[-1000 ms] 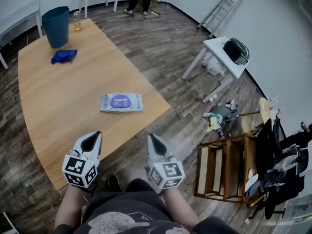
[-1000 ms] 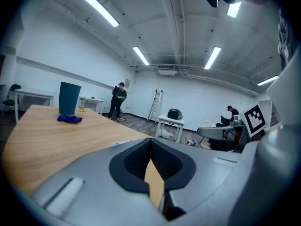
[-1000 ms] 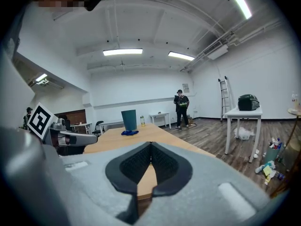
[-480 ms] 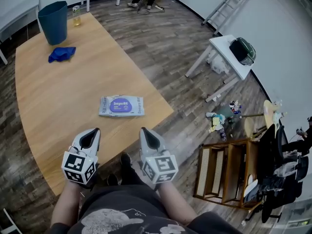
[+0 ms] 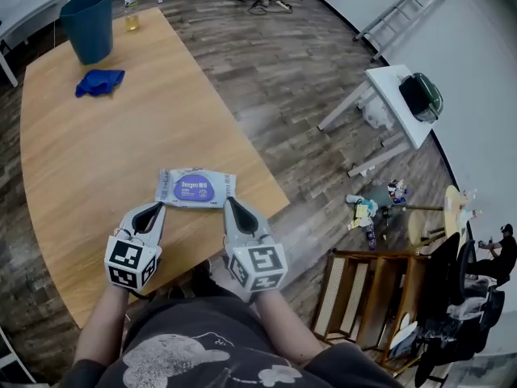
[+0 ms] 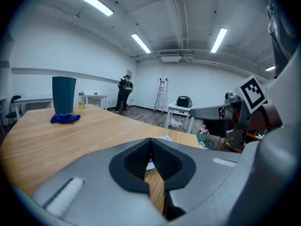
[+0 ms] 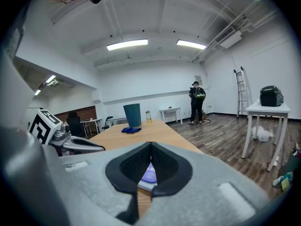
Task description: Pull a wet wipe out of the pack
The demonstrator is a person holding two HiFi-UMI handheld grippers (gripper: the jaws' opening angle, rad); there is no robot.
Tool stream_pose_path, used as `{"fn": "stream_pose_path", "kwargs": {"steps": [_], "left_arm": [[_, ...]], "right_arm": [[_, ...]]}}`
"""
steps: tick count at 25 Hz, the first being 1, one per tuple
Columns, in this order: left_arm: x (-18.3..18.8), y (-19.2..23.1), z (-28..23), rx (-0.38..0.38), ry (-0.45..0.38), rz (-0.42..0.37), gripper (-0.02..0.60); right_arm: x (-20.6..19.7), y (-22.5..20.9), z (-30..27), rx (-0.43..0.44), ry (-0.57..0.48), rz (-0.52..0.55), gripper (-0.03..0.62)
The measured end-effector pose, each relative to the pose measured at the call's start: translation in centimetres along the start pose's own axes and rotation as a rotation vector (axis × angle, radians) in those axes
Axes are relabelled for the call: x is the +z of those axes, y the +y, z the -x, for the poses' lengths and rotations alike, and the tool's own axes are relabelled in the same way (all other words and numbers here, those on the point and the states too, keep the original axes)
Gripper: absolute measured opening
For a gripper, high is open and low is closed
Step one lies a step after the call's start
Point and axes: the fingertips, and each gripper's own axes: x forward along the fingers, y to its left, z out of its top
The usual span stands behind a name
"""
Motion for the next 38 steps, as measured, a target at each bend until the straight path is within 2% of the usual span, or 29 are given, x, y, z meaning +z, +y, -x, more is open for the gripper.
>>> {"fn": "stream_pose_path", "kwargs": {"steps": [6,11,14,19,25,28,30,34,36,38], "left_arm": [[-3.2,1.1,-3.9,0.044,0.125,0.017,0.018],[-5.3,2.2,-5.8,0.093,0.206,0.020,0.018],[-6.1,3.0,-6.1,0.138,0.252,-0.001,0.018],[-7.1,3.1,-7.0,0.121,0.306,0.003,0.018],[-8.4,3.4,-7.4,0.127,0.356,-0.029,0.018],[-8.8,3.3,-7.5,0.120,0.359,-0.004,0.018],[-8.9,3.3,-7.5,0.117,0.363,0.004,0.018],[-8.9,3.2,-7.6,0.110,0.369,0.003,0.018],[-8.9,3.2,-7.6,0.109,0.371,0.005,0.018],[-9.0,3.1,-7.7,0.108,0.371,0.005,0.018]], "right_arm": [[-2.3,-1.8,-3.4,0.034,0.120,0.047,-0.009],[-3.6,-1.7,-5.3,0.110,0.165,0.065,-0.009],[-4.3,-1.9,-6.0,0.126,0.198,0.090,-0.009],[-5.3,-1.7,-7.5,0.187,0.264,0.134,-0.008],[-6.3,-0.2,-8.3,0.285,0.322,0.213,-0.002],[-6.9,0.8,-8.5,0.348,0.339,0.238,0.044],[-7.1,1.5,-8.6,0.398,0.346,0.271,0.099],[-8.6,2.8,-8.8,0.494,0.413,0.434,0.246],[-9.7,3.0,-9.1,0.521,0.462,0.531,0.278],[-10.5,3.1,-9.5,0.535,0.488,0.597,0.282]]}}
